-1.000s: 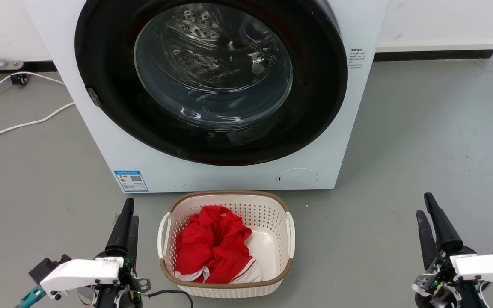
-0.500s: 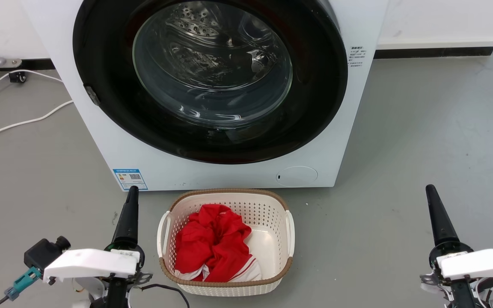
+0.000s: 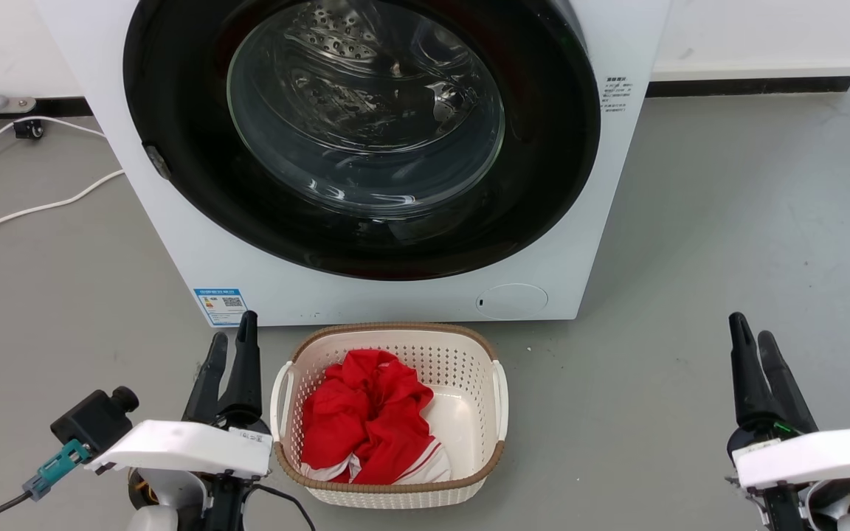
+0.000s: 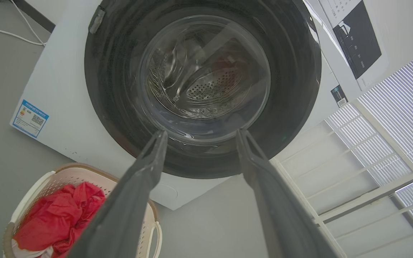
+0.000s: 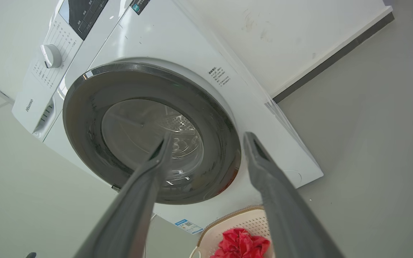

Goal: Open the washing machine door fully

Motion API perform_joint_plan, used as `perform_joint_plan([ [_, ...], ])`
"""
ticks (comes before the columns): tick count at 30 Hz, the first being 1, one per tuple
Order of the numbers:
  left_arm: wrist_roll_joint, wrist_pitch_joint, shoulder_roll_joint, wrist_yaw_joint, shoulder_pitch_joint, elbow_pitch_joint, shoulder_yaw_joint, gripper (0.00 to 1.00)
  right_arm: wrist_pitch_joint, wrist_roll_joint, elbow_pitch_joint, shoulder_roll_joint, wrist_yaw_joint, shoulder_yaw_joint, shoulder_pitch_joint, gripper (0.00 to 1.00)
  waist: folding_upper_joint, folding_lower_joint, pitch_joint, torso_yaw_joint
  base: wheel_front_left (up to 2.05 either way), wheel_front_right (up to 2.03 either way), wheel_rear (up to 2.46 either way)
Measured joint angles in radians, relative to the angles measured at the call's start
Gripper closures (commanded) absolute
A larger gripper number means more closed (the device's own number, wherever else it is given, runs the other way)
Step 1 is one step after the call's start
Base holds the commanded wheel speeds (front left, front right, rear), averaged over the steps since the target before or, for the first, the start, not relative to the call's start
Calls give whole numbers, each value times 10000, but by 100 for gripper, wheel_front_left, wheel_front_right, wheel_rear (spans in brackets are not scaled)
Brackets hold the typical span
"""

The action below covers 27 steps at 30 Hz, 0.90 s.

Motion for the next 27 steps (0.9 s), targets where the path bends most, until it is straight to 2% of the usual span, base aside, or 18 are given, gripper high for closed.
perform_joint_plan([
  [27, 3532, -765, 4, 105, 1, -293, -339, 0, -698, -3693, -675, 33, 0, 48, 407, 0, 0, -1, 38, -12, 0, 0, 0],
])
